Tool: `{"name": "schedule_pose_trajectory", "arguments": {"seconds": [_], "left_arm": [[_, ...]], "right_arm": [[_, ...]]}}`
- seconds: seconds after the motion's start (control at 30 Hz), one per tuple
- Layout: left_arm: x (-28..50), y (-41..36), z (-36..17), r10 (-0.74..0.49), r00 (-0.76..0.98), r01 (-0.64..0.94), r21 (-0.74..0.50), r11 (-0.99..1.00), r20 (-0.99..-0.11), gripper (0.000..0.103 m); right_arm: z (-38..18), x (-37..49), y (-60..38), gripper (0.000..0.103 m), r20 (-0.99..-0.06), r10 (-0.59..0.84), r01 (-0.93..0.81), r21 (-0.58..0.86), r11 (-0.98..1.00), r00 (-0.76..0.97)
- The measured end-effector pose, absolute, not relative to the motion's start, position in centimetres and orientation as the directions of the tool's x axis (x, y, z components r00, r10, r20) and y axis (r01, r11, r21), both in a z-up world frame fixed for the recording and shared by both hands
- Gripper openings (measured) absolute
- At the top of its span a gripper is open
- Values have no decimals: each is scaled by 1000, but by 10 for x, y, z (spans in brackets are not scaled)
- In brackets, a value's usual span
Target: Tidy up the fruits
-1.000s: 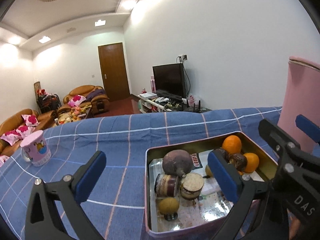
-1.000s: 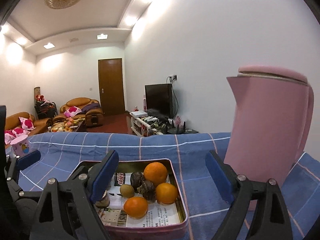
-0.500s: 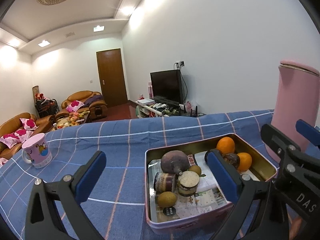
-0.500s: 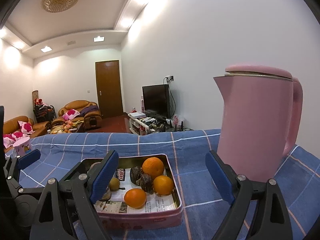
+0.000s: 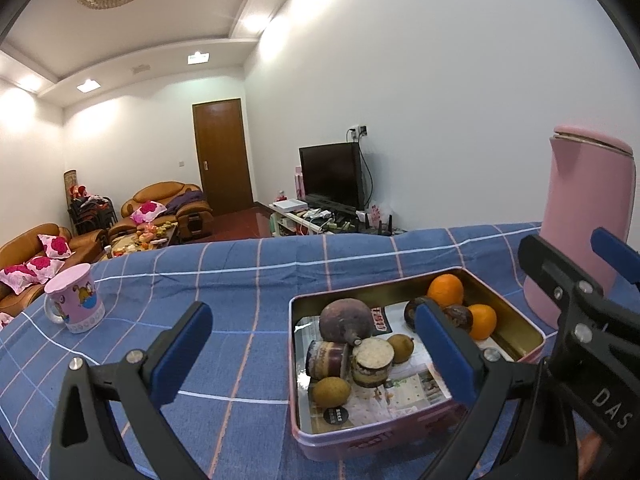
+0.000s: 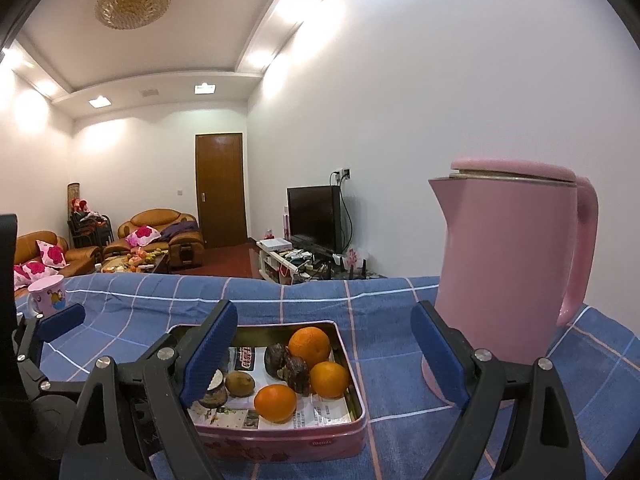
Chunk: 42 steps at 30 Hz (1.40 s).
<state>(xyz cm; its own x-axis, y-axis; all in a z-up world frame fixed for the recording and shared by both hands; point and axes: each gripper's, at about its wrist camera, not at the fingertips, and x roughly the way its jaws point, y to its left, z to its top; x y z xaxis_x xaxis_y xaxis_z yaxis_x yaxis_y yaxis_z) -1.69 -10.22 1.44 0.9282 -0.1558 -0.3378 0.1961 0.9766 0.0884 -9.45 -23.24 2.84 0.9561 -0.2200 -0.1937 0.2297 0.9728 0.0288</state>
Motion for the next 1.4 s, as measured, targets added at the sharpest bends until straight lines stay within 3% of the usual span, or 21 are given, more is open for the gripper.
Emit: {"name": "schedule_pose_trajectory", "arguments": {"seconds": [1.4], "left_arm": [[-20, -96, 16, -145, 930, 179, 73, 981, -338, 103]], "right_arm": [[29, -101, -235, 90, -171, -250, 260, 41, 965, 953]]}}
